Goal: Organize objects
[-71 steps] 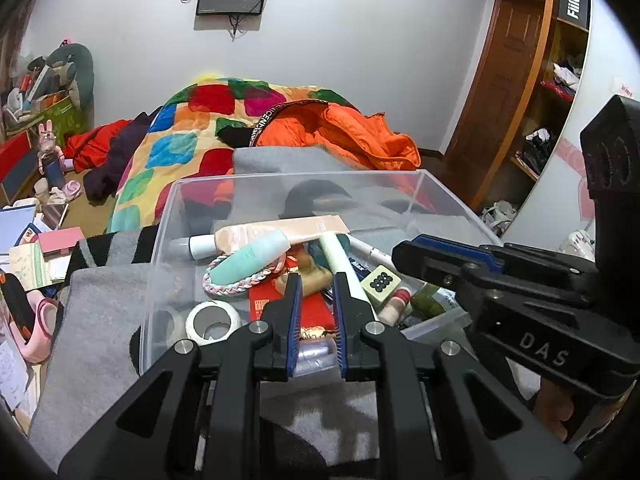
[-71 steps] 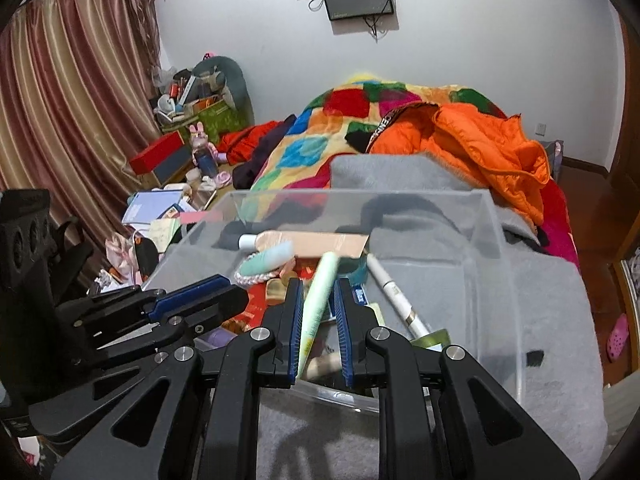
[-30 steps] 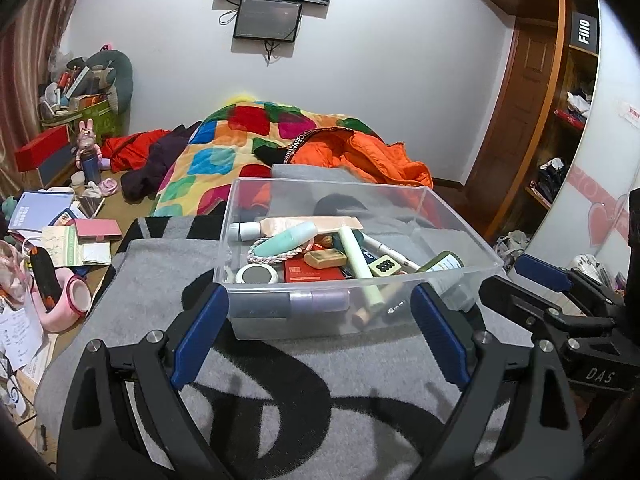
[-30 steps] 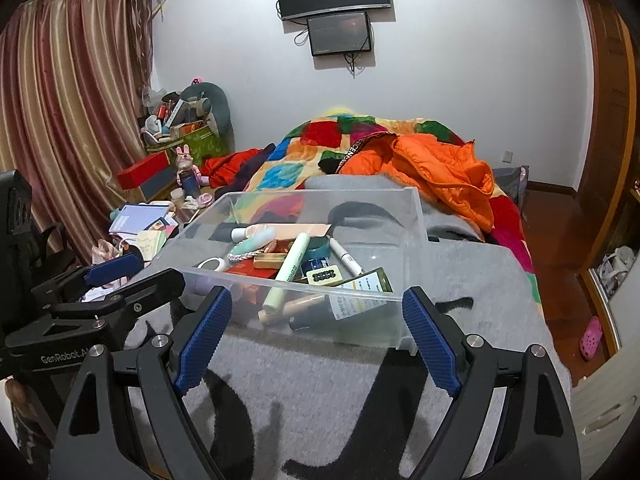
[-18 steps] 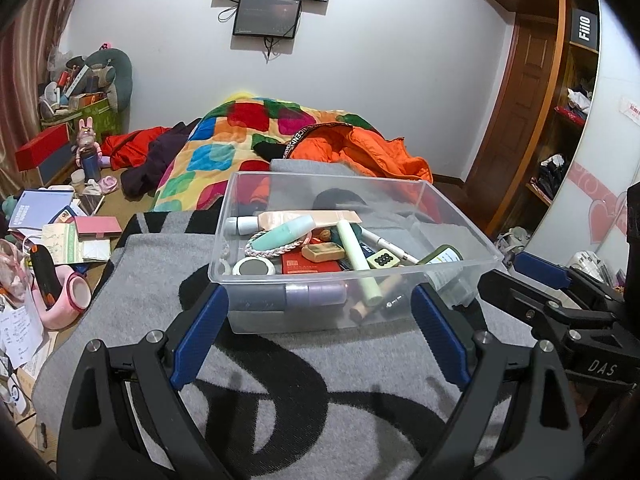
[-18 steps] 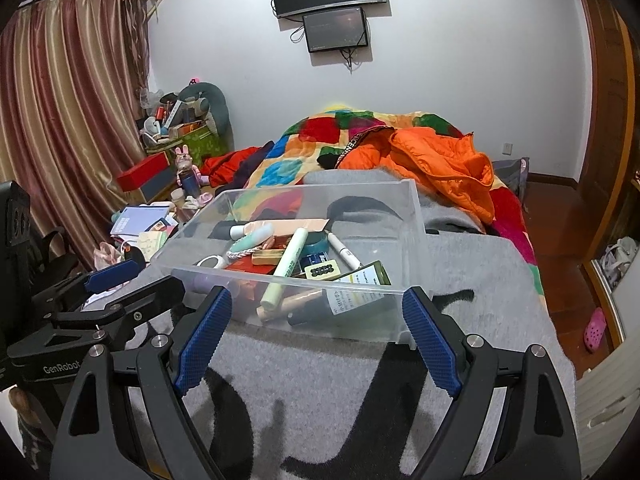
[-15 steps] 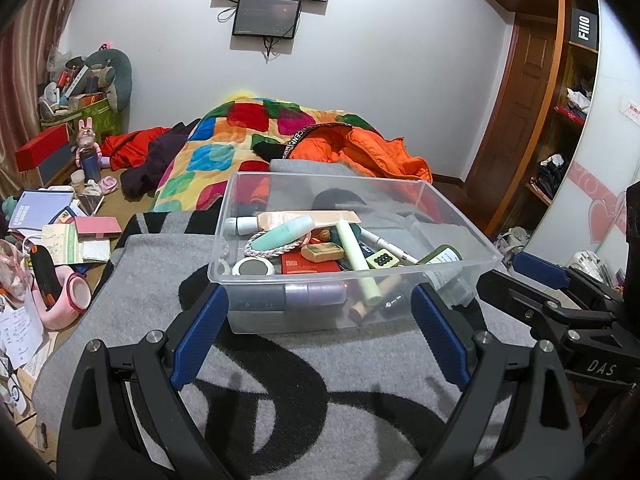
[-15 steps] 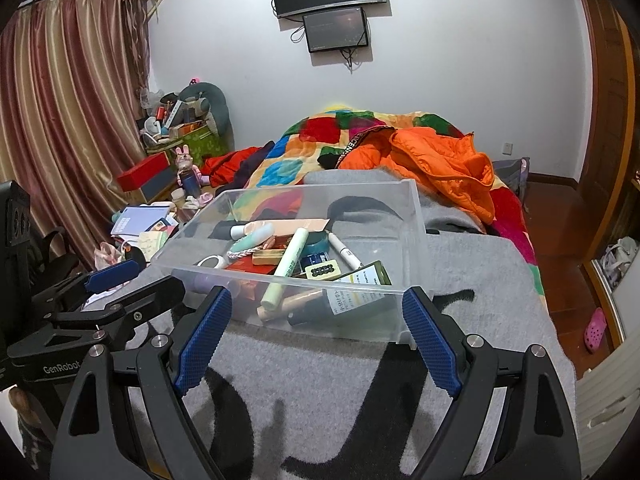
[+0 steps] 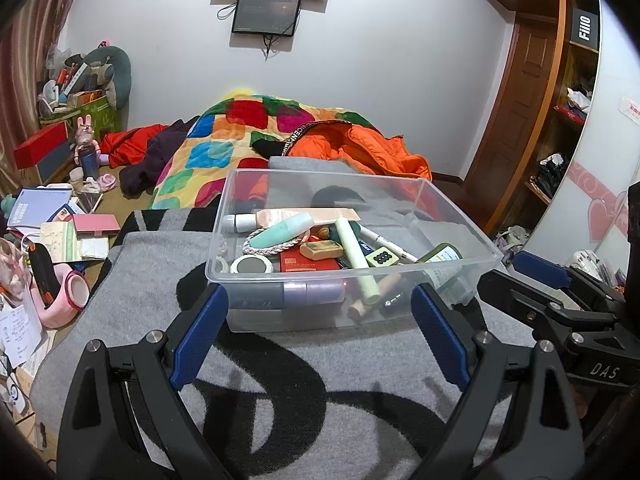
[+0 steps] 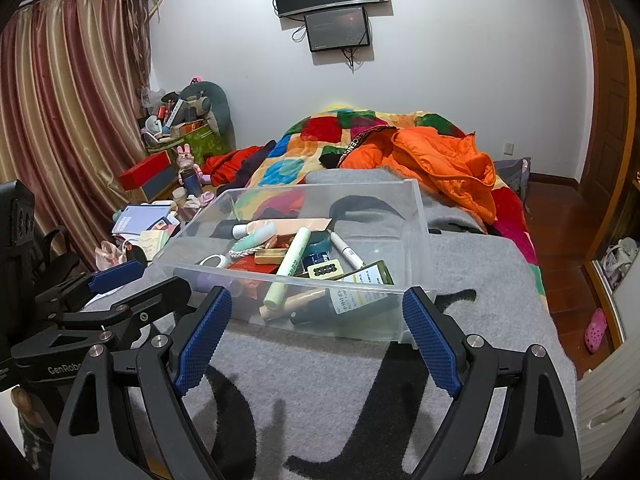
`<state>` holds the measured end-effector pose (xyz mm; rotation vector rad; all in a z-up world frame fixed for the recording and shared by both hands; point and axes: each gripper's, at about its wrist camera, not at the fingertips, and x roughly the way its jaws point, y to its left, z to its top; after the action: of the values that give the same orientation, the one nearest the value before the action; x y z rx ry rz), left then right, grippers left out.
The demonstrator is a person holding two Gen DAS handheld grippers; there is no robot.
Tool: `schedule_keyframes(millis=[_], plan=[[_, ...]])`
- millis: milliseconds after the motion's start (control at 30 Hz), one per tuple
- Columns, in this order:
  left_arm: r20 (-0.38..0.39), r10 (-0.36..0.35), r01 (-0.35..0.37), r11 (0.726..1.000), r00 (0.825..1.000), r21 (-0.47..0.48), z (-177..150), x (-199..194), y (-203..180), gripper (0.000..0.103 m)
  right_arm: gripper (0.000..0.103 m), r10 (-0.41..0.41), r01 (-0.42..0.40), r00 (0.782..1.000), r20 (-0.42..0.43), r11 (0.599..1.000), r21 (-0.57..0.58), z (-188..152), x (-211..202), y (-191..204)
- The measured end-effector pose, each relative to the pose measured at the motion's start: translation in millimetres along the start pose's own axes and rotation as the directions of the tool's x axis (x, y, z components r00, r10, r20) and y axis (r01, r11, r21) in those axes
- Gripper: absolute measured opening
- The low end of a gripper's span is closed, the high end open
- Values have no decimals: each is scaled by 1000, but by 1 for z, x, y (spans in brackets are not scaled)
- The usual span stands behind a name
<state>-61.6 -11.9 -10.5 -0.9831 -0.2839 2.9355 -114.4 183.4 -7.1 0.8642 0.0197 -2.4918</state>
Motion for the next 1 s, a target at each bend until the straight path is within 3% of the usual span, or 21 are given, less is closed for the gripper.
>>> schedule_keyframes(millis=[1000], plan=[[-4,-5,5,1000,1000,2,0,0,-1,94,86,5,-5,1000,-5,1000,-6,-1,2,4]])
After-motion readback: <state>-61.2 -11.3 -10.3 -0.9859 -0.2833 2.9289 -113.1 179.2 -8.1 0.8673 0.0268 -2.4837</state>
